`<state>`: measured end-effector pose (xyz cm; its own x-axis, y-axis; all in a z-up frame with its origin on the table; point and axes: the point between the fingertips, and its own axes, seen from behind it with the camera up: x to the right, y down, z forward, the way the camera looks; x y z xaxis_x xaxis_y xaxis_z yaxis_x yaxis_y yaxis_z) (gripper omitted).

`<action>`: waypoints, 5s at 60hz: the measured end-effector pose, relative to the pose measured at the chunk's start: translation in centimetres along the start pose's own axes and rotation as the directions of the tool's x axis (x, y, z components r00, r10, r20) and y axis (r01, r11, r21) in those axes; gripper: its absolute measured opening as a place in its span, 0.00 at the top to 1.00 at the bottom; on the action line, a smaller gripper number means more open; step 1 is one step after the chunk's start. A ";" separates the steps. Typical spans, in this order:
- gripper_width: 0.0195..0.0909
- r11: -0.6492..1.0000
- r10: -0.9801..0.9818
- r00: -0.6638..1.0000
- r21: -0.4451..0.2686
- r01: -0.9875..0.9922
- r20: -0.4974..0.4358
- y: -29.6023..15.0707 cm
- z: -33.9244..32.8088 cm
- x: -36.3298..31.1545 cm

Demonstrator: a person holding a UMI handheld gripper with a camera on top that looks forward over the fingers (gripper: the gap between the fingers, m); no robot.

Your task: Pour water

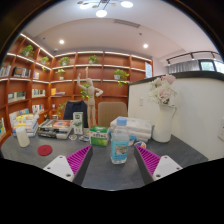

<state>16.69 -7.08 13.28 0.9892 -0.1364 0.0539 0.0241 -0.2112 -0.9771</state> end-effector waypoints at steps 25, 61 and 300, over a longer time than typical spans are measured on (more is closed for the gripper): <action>0.10 0.999 -0.034 0.999 0.012 0.034 0.014 2.0 14.7 5.2; 0.86 0.994 -0.110 0.994 0.032 0.109 0.029 2.2 16.1 3.6; 0.12 0.998 0.055 0.993 0.010 -0.056 0.105 -1.4 -3.9 -10.2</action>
